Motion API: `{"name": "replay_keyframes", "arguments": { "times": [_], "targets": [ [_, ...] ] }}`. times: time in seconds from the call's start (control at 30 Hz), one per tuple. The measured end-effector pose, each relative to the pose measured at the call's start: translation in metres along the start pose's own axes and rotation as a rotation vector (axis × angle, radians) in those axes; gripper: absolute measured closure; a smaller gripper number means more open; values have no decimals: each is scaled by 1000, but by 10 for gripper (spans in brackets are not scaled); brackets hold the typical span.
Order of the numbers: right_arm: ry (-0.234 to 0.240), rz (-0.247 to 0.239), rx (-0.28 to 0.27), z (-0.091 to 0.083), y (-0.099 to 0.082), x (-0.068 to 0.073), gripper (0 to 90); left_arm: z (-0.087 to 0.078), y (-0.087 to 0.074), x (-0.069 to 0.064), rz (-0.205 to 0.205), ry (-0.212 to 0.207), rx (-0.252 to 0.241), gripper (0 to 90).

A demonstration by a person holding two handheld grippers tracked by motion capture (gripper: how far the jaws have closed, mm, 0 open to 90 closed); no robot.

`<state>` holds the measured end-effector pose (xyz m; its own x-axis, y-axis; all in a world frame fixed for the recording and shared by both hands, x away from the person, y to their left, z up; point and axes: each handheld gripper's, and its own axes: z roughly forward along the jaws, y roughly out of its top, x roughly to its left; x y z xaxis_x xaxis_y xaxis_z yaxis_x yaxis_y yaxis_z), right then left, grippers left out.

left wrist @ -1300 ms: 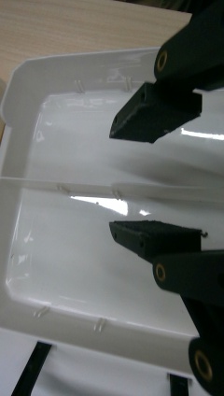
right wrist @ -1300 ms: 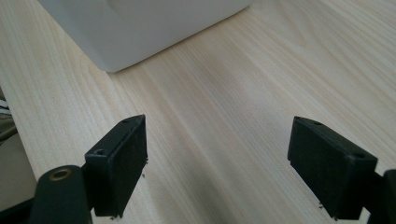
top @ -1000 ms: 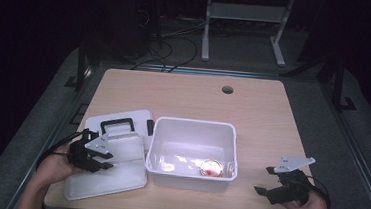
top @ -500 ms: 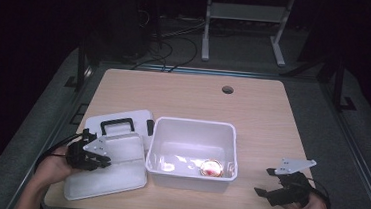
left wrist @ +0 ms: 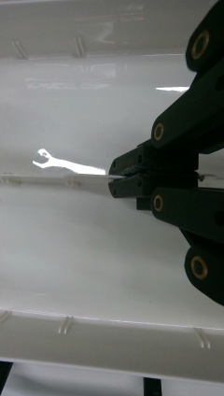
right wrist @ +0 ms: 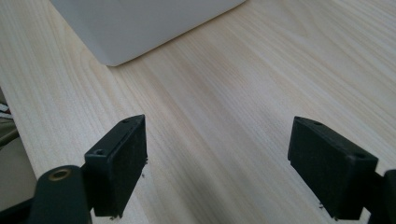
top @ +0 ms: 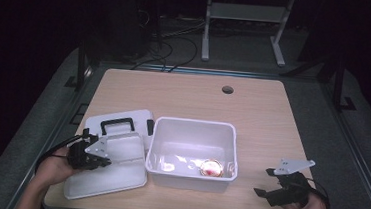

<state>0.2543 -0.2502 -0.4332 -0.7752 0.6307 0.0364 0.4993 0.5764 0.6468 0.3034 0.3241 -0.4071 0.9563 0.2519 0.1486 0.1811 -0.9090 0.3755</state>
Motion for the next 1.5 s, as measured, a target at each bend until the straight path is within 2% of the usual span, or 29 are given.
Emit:
{"name": "replay_keyframes", "arguments": {
  "times": [0.13, 0.3, 0.5, 0.73, 0.83, 1.03, 1.13, 1.37, 1.5],
  "targets": [
    [3, 3, 3, 1, 0, 0, 192, -6, 1, 1, -5, -5, -4, 893],
    [8, 0, 5, 3, -2, 0, 191, -24, -2, 4, -15, -17, -21, 893],
    [8, -1, 16, 5, -1, 0, 187, -54, -3, 6, -15, -23, -44, 893],
    [6, -2, 16, 6, 0, 0, 182, -85, 6, 13, -10, -43, -68, 893],
    [5, 2, 15, 6, -1, 0, 179, -97, 14, 15, -7, -41, -81, 893],
    [4, 4, 10, 5, -1, -1, 176, -114, 42, 22, 2, -75, -124, 893],
    [3, 6, 8, 4, -1, -1, 176, -117, 57, 24, 3, -98, -150, 893],
    [4, 9, 1, 4, -3, -2, 174, -116, 98, 27, 45, -119, -140, 893],
    [3, 11, 4, 4, -4, -2, 169, -115, 116, 27, 60, -129, -154, 892]
  ]
}}
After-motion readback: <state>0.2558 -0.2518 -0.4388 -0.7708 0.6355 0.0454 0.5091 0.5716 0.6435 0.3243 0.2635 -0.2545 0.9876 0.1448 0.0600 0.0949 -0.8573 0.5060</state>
